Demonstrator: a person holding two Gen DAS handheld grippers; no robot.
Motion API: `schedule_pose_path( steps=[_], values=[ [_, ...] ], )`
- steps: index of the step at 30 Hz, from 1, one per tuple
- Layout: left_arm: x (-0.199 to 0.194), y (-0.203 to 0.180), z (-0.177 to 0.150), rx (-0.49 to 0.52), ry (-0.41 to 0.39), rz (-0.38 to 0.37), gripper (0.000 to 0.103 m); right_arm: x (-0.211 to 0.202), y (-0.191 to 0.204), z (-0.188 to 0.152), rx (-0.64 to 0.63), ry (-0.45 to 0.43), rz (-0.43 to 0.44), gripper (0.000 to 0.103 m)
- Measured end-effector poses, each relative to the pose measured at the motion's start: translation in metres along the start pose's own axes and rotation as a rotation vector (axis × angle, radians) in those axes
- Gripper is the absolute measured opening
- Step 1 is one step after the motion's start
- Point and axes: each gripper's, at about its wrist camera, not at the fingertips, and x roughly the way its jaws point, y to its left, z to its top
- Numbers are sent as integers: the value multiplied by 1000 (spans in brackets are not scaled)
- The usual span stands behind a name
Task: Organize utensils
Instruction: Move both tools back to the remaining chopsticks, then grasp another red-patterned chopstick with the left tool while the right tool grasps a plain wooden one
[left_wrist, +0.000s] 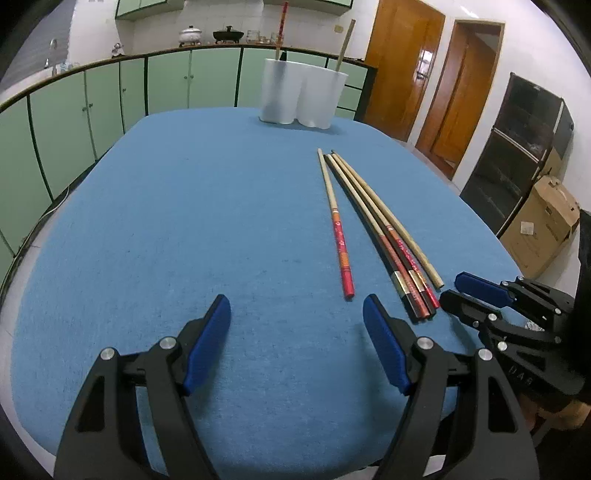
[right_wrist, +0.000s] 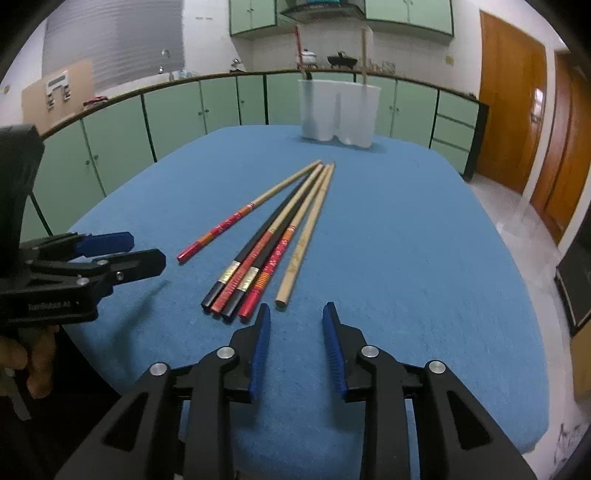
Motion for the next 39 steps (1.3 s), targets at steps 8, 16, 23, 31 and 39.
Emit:
schedule_pose_path(
  steps=[8,16,23,31,39],
  values=[
    [2,-5,-6,30,-12,10,73,14,0,8,-18,-32,-13,30],
    [3,-11,-5,46,-14,22,76,18,-28,9,43,-35,-88,7],
    [15,-29,-2,94,-19,57,76,10,-58,1,135,-26,-124,7],
    [24,-43,1,124,-52,120,53,9,-58,-3,129,-33,-121,7],
    [20,-33,1,53,-75,123,6,9,-56,-4,119,-37,-128,7]
  ],
)
